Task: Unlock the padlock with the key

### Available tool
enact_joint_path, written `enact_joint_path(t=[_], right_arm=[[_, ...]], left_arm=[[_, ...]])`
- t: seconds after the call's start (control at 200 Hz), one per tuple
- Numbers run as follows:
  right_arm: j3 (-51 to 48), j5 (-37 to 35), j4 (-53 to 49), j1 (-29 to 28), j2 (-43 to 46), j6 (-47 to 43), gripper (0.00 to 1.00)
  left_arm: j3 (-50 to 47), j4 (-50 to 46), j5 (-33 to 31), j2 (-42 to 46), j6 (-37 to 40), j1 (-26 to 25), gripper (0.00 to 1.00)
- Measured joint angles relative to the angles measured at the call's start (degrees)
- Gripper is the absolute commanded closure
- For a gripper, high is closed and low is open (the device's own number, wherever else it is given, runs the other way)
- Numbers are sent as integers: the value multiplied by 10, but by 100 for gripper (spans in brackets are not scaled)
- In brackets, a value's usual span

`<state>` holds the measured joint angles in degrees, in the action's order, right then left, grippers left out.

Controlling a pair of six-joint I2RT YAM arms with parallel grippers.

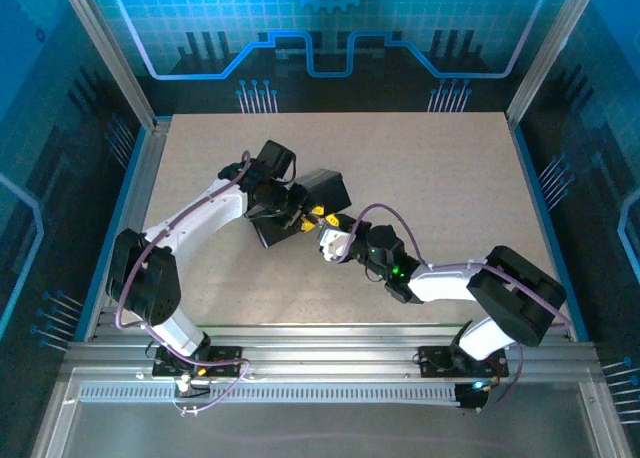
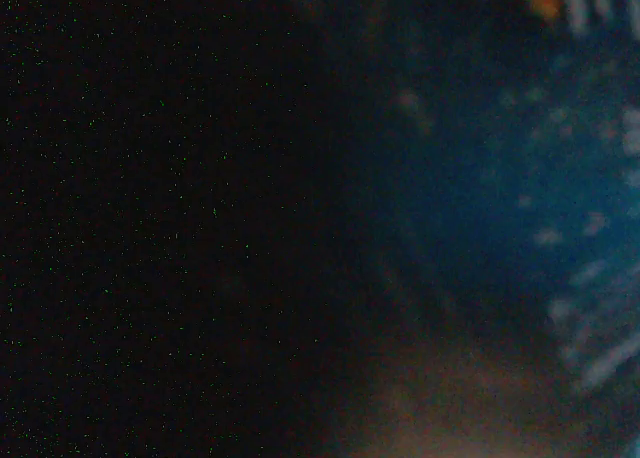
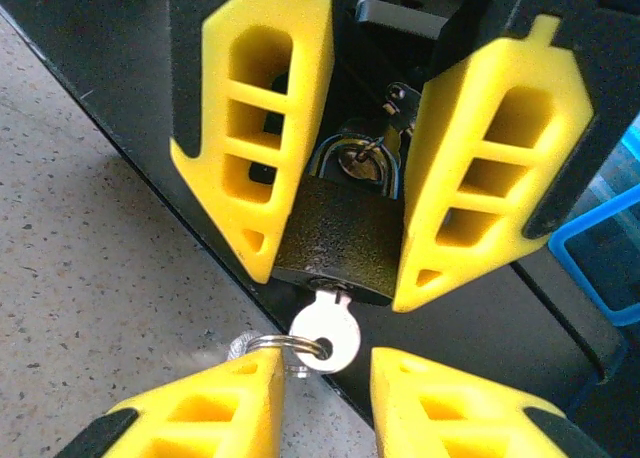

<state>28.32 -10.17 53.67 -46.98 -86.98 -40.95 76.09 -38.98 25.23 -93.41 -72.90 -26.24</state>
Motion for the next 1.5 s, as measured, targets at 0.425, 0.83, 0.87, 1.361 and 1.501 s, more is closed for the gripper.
enact_joint_path(t=[0.425,0.83,0.87,1.361,1.501], right_arm=[[16,-3,-1,-16,-8,-14,77],[26,-14,1,-18,-21,-43,75],[28,-14,1,-18,-23,-46,77],[38,1,-37,-2,-20,-45,65],[29,21,-70,30,20,-25,68]], left_arm=[[0,3,2,0,-2,2,100],[0,5,6,0,-2,5,100],[0,5,6,0,-2,6,100],[0,0,13,0,0,14,100],[4,-14,20,0,1,17,100]])
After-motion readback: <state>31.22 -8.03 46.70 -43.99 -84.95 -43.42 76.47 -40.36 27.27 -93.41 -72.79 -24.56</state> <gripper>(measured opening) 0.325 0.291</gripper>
